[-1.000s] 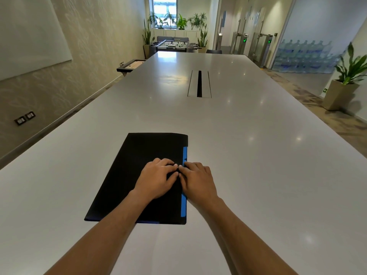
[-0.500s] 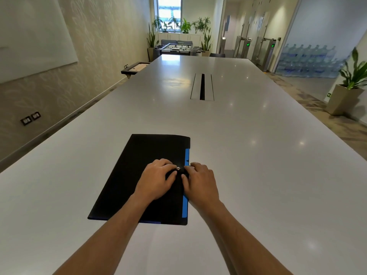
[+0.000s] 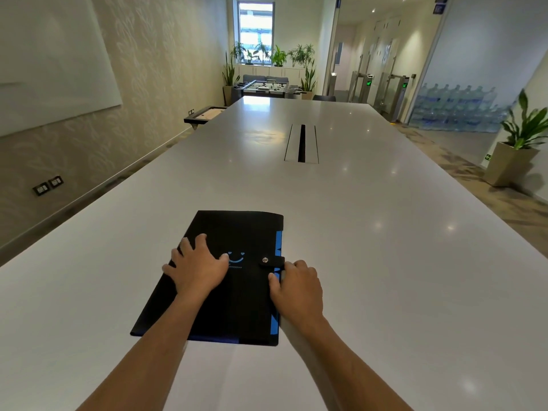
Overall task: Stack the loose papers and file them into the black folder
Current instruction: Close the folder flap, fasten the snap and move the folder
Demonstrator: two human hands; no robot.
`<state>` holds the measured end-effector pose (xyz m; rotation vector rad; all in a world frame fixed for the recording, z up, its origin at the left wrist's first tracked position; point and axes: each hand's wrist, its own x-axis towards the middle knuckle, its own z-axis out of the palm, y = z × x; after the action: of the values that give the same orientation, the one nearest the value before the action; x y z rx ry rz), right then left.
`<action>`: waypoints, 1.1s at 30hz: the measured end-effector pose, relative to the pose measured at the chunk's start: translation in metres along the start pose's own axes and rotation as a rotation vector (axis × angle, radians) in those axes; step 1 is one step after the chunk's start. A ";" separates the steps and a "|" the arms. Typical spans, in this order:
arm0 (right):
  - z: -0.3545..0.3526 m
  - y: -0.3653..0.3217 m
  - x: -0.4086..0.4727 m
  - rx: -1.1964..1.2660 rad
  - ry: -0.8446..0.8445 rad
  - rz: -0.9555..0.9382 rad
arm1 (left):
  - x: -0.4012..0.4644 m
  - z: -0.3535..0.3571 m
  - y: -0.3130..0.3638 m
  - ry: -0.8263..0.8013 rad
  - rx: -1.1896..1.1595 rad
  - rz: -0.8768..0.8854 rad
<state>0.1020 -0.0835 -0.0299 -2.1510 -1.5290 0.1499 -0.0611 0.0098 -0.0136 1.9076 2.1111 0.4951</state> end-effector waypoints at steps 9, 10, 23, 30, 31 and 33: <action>-0.028 0.011 0.018 0.627 -0.070 0.382 | 0.020 -0.029 -0.018 -0.100 -0.581 -0.197; -0.031 0.015 0.020 0.749 -0.087 0.430 | 0.022 -0.031 -0.020 -0.138 -0.676 -0.221; -0.044 0.029 0.012 1.240 -0.398 0.420 | 0.022 -0.023 0.000 -0.288 -0.859 -0.154; -0.062 0.034 0.027 1.302 -0.314 0.252 | 0.019 -0.016 0.011 -0.213 -0.839 -0.028; -0.064 0.038 0.031 1.307 -0.307 0.240 | 0.019 -0.017 0.013 -0.209 -0.842 -0.006; -0.068 0.045 0.038 1.303 -0.280 0.219 | 0.023 -0.017 0.016 -0.212 -0.857 0.010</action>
<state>0.1795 -0.0820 0.0159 -1.2022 -0.8293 1.1828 -0.0561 0.0330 0.0093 1.3810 1.4001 0.9547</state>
